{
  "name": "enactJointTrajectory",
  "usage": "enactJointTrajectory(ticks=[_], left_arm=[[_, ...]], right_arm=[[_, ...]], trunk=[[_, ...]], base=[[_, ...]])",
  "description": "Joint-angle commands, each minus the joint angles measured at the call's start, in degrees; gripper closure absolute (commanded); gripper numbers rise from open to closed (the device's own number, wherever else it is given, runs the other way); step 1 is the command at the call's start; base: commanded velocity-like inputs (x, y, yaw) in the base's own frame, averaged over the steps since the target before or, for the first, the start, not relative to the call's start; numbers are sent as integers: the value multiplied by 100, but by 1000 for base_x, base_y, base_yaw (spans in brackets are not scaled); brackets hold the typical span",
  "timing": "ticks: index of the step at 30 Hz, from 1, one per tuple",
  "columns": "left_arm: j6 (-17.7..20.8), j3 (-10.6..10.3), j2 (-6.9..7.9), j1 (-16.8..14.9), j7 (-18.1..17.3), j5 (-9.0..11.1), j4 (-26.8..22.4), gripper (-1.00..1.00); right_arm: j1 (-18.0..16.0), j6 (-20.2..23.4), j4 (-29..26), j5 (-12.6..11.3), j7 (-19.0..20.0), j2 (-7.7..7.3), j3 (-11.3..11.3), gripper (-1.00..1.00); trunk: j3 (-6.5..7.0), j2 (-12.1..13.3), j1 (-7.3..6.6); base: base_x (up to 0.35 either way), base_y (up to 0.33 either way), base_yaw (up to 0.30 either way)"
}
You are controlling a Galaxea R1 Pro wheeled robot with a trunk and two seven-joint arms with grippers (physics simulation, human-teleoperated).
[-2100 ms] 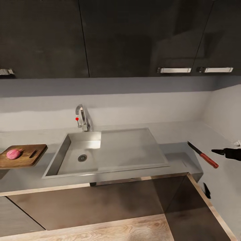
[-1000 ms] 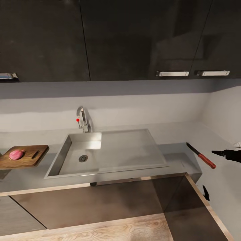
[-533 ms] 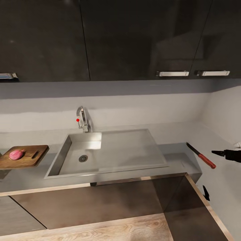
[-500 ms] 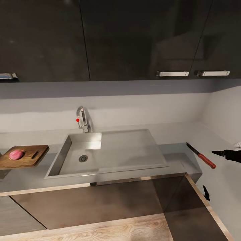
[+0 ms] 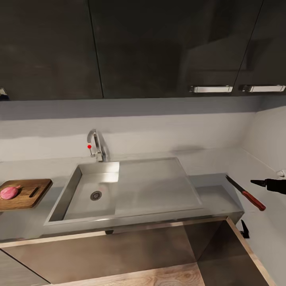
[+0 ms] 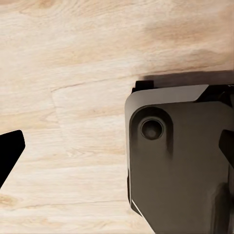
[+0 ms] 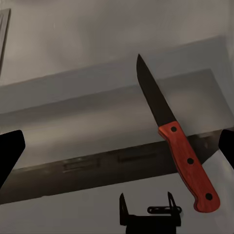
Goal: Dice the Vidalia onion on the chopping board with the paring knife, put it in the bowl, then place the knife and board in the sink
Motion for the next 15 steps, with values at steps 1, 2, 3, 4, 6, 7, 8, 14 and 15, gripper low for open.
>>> enactJointTrajectory(ticks=[1, 2, 3, 4, 6, 7, 8, 14, 15], left_arm=[[-32, -45, -4, -12, 19, 11, 24, -100], [-32, -44, -4, -12, 19, 11, 24, -100], [-32, -44, -4, -12, 19, 9, 24, -100], [-32, -43, -4, -12, 19, 10, 24, -100], [-32, -43, -4, -12, 19, 10, 25, -100], [-32, -43, -4, -12, 19, 11, 24, -100], [-32, -43, -4, -12, 19, 11, 24, -100], [-32, -43, -4, -12, 19, 10, 24, -100], [-32, -43, -4, -12, 19, 10, 24, -100]], right_arm=[[-8, 28, -5, 49, 46, 2, -26, -100], [-8, 28, -4, 49, 46, 1, -26, -100], [-8, 28, -4, 48, 46, 1, -26, -100], [-8, 28, -4, 49, 46, 0, -26, -100], [-8, 28, 2, 53, 42, 0, -28, -100], [-8, 28, 11, 55, 32, 0, -29, -100], [-8, 28, 30, 55, 3, -3, -31, -100], [-8, -46, 175, 56, -244, -18, -42, -100], [-8, -67, 229, 56, -279, -23, -47, -100]], trunk=[[-12, -13, 4], [-12, -13, 4], [-12, -13, 4], [-12, -13, 4], [-12, -13, 4], [-12, -13, 4], [-12, -13, 4], [-12, -13, 4], [-12, -13, 4]], base=[[17, 0, 0], [11, 0, 0], [9, 0, 0], [4, 0, 0], [2, -25, 0], [1, -51, 0], [1, -55, 0], [0, -16, 0], [0, -3, 0]])
